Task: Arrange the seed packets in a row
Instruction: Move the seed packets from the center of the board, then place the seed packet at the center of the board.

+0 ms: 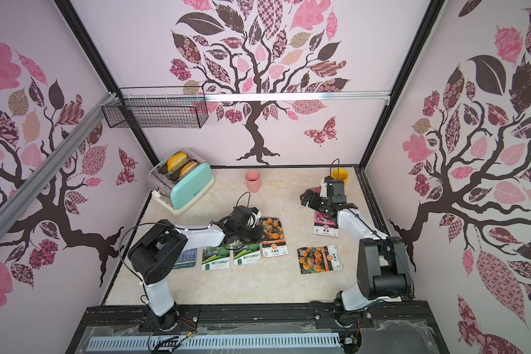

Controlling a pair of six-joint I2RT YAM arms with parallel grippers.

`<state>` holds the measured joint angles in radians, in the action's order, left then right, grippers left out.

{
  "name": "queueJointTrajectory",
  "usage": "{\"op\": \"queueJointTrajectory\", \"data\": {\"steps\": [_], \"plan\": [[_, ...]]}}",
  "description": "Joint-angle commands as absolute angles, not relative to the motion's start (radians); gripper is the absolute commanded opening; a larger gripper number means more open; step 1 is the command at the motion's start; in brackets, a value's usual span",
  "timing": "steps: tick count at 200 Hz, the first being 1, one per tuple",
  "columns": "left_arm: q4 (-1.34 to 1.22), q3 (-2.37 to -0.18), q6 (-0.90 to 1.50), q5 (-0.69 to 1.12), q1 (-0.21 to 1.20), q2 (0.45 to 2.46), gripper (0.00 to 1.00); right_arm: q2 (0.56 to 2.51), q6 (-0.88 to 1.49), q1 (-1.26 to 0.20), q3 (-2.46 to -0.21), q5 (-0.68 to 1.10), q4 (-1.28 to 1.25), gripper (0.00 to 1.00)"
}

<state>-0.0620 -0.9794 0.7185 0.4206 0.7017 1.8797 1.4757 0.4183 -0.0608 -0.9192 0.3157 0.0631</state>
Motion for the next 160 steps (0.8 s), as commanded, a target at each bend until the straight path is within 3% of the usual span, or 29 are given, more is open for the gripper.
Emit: {"op": "queueJointTrajectory", "data": {"steps": [1,25,53,83,160], "plan": [[-0.035,-1.014,0.724,0.406,0.711,1.915,0.00,1.386,0.444,-0.090,-0.867,0.329,0.067,1.00],[-0.003,-1.030,0.721,0.395,0.712,1.911,0.00,1.302,0.445,-0.120,-0.833,0.304,0.091,1.00],[0.055,-1.049,0.698,0.372,0.716,1.867,0.19,1.236,0.441,-0.141,-0.815,0.285,0.134,1.00],[0.135,-1.078,0.676,0.352,0.716,1.801,0.29,1.169,0.427,-0.141,-0.803,0.281,0.191,1.00],[0.298,-1.107,0.594,0.253,0.717,1.606,0.42,1.018,0.475,-0.141,-0.737,0.223,0.301,1.00]]}}
